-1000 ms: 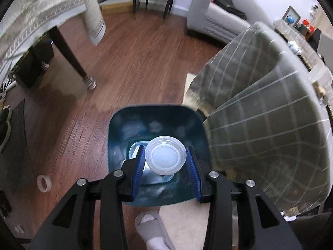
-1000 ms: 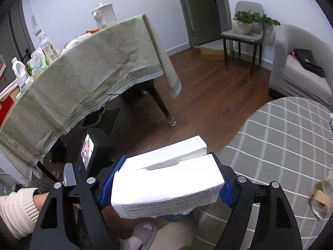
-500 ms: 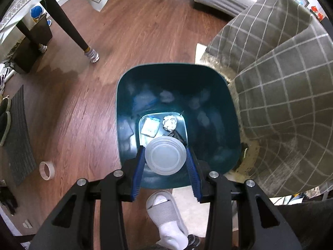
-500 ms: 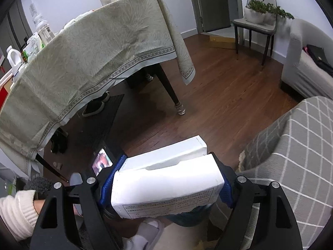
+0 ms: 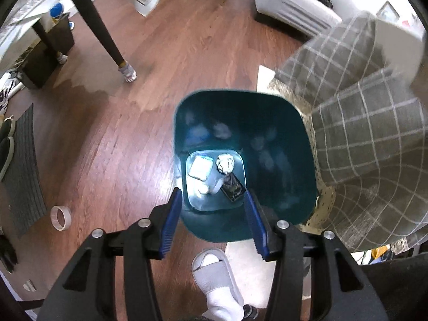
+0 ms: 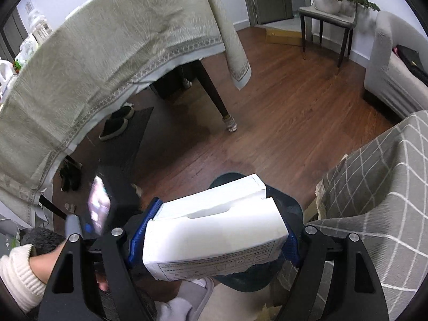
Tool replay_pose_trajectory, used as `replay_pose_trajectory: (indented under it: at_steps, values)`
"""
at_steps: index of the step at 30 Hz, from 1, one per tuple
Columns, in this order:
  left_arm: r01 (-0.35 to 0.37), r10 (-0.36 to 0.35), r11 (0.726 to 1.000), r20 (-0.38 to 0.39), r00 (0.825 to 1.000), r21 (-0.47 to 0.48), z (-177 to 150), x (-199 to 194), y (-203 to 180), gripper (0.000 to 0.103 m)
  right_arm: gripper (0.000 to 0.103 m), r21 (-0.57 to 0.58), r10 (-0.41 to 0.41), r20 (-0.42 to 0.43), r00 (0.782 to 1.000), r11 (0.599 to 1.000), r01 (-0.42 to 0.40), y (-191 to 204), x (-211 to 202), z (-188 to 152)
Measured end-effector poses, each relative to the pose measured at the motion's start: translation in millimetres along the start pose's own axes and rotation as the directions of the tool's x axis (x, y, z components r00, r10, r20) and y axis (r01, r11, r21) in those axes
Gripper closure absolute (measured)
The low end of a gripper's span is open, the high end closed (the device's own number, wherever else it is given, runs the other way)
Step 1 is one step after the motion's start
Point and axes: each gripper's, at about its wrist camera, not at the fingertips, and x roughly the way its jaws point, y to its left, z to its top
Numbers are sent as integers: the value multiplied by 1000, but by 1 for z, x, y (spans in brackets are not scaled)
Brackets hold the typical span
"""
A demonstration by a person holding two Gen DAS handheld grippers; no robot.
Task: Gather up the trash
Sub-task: 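Open the left tool over the bin while the right tool releases the white box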
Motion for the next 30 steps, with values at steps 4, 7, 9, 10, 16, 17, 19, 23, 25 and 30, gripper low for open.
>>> replay_pose_trajectory:
  at_steps: [4, 7, 9, 10, 16, 17, 19, 23, 25, 30]
  values:
    - [11, -8, 999, 55, 998, -53, 4, -19, 17, 56, 23, 11, -11, -16, 1000, 1000, 12, -1, 7, 0]
    - [22, -11, 996, 112, 994, -91, 8, -37, 30, 61, 23, 13, -30, -45, 999, 999, 31, -3, 18, -3]
    - [24, -7, 993, 148, 989, -112, 10, -49, 37, 62, 23, 12, -44, -71, 997, 999, 45, -3, 28, -6]
    - [21, -1, 993, 166, 986, -116, 11, -56, 40, 64, 23, 13, -46, -82, 996, 999, 47, -2, 33, -7]
    - [59, -27, 991, 249, 968, -121, 20, -90, 40, 72, 23, -6, -74, -161, 984, 997, 74, 0, 61, -21]
    - [62, -30, 991, 259, 965, -116, 21, -95, 38, 72, 23, -13, -84, -173, 981, 996, 83, 0, 66, -23]
    - [71, -39, 992, 275, 961, -108, 22, -101, 35, 72, 22, -26, -101, -182, 978, 995, 98, -2, 72, -28]
    - [84, -53, 992, 302, 952, -90, 26, -113, 24, 72, 18, -48, -152, -233, 961, 988, 144, -7, 86, -37]
    - [87, -60, 993, 318, 946, -73, 28, -118, 18, 72, 17, -51, -170, -247, 954, 985, 163, -8, 88, -39]
    - [99, -78, 994, 342, 936, -42, 29, -129, 8, 72, 14, -62, -194, -282, 940, 981, 184, -12, 90, -46]
